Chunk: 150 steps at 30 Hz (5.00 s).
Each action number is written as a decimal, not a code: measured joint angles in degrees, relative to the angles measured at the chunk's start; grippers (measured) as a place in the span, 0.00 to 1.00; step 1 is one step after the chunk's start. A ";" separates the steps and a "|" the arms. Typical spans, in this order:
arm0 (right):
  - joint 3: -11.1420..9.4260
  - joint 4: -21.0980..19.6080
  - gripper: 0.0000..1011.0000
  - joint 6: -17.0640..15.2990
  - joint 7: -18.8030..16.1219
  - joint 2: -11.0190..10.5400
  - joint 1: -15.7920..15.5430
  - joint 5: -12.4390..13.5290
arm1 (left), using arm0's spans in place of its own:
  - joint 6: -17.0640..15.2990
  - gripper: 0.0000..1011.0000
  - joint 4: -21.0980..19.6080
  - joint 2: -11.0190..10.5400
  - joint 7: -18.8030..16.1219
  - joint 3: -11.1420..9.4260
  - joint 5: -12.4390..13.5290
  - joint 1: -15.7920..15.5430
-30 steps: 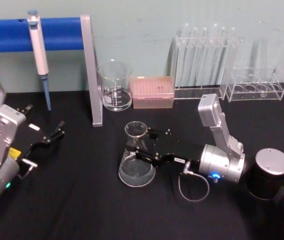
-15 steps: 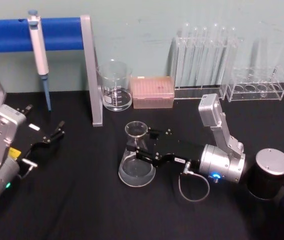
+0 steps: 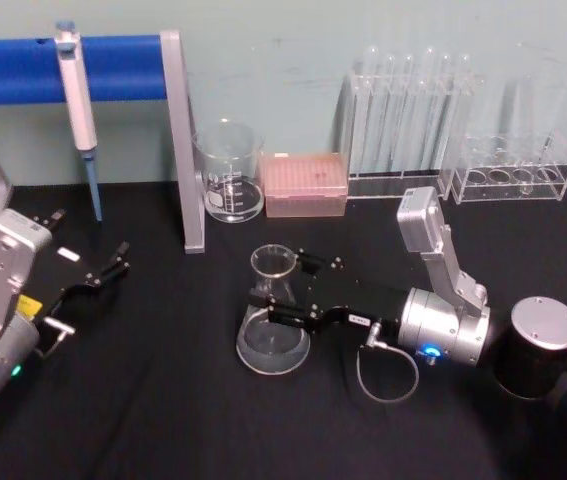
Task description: Grasp the erlenmeyer flask with one hand, shake it three times, then place it back.
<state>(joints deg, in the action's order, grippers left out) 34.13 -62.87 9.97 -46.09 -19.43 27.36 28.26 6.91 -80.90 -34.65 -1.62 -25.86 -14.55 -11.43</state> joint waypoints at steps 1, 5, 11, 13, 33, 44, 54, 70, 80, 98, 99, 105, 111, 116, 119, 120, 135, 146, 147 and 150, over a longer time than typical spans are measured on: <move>0.00 0.00 0.71 0.00 0.00 0.00 0.00 0.00 | 0.00 0.99 0.00 0.00 0.00 0.00 0.00 0.00; 0.00 0.00 0.82 0.00 0.00 0.00 0.00 0.00 | 0.00 0.99 0.00 0.00 0.00 0.00 0.00 0.00; 0.01 0.01 0.98 -0.01 0.00 0.00 0.00 -0.02 | 0.00 0.99 0.00 0.00 0.00 0.00 0.00 0.00; 0.02 0.02 0.99 -0.01 0.00 0.00 0.00 -0.03 | 0.00 0.99 0.00 0.00 0.00 0.00 0.00 0.00; 0.07 -1.52 0.99 -1.71 0.34 -1.01 -0.67 0.00 | 0.00 0.99 0.00 0.00 0.00 0.00 0.00 0.00; -0.21 -8.79 0.99 -5.98 2.37 -5.48 -3.73 0.11 | 0.00 0.99 0.00 0.00 0.00 0.00 0.00 0.00; -2.15 -16.28 0.99 -10.65 5.38 -10.34 -7.65 2.24 | 0.00 0.99 0.00 0.00 0.00 0.00 0.00 0.00; -9.99 -18.16 0.99 -3.38 19.06 -8.82 -10.81 -1.51 | 0.00 0.99 0.00 0.00 0.00 0.00 0.00 0.00; -11.25 -14.45 0.99 -3.70 28.47 -4.42 -11.12 -6.99 | 0.00 0.99 0.00 0.00 0.00 0.00 0.00 0.00; -12.80 -8.54 0.99 -5.57 28.07 -1.37 -11.26 -8.31 | 0.00 0.99 0.00 0.00 0.00 0.00 0.00 0.00; -12.85 -8.50 0.99 -5.56 27.90 -1.36 -11.24 -8.38 | 0.00 0.99 0.00 0.00 0.00 0.00 0.00 0.00; -12.99 -8.51 0.99 -5.53 27.44 -1.34 -11.14 -8.68 | 0.00 0.99 0.00 0.00 0.00 0.00 0.00 0.00; -12.94 -8.55 0.99 -5.51 27.48 -1.36 -11.12 -8.66 | 0.00 0.99 0.00 0.00 0.00 0.00 0.00 0.00; -12.90 -8.58 0.99 -5.49 27.53 -1.38 -11.12 -8.63 | 0.00 0.99 0.00 0.00 0.00 0.00 0.00 0.00; -12.88 -8.59 0.99 -5.48 27.57 -1.39 -11.12 -8.59 | 0.00 0.99 0.00 0.00 0.00 0.00 0.00 0.00; -12.88 -8.59 0.99 -5.47 27.58 -1.40 -11.12 -8.59 | 0.00 0.99 0.00 0.00 0.00 0.00 0.00 0.00; -12.83 -8.65 0.99 -5.42 27.69 -1.44 -11.12 -8.48 | 0.00 0.99 0.00 0.00 0.00 0.00 0.00 0.00; -12.83 -8.65 0.99 -5.42 27.70 -1.44 -11.12 -8.45 | 0.00 0.99 0.00 0.00 0.00 0.00 0.00 0.00; -12.83 -8.65 0.99 -5.42 27.70 -1.44 -11.12 -8.45 | 0.00 0.99 0.00 0.00 0.00 0.00 0.00 0.00; -12.83 -8.65 0.99 -5.42 27.69 -1.44 -11.13 -8.45 | 0.00 0.99 0.00 0.00 0.00 0.00 0.00 0.00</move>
<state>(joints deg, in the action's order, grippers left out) 21.31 -71.53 4.55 -18.40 -20.87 16.24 19.82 6.91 -80.90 -34.65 -1.62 -25.86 -14.55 -11.43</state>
